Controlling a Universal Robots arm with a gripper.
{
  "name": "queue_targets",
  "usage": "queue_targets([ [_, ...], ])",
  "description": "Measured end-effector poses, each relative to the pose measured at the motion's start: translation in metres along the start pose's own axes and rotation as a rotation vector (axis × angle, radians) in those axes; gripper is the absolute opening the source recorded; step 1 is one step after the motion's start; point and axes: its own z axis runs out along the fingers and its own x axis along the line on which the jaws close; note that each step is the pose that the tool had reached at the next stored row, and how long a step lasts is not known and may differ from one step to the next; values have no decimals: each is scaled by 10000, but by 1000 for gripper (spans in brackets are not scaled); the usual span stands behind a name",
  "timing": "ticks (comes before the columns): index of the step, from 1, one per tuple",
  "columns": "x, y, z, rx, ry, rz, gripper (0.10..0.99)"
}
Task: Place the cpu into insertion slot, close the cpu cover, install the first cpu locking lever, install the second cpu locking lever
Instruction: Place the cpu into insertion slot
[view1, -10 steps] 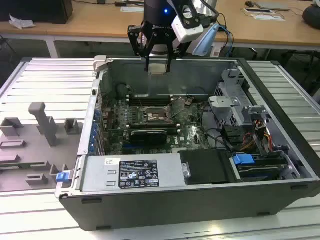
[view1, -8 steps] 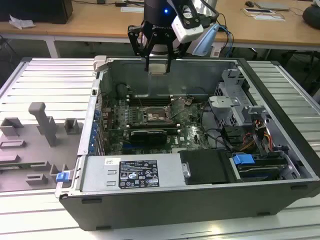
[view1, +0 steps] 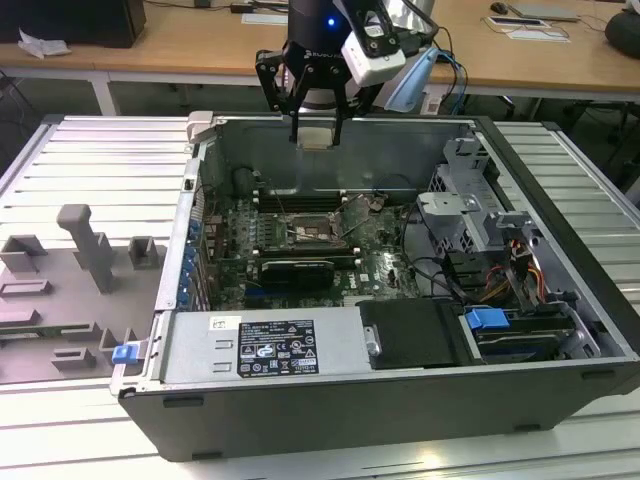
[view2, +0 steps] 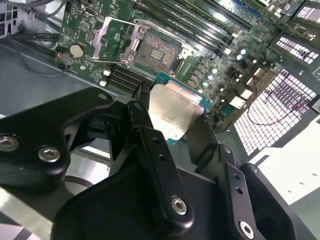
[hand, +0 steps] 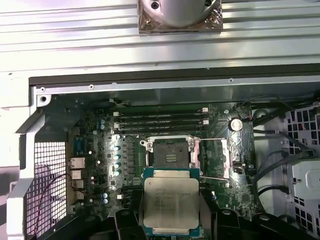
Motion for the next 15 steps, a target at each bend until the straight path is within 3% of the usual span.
queue_targets([
  [15, 0, 0, 0, -24, -108, 1203, 533],
])
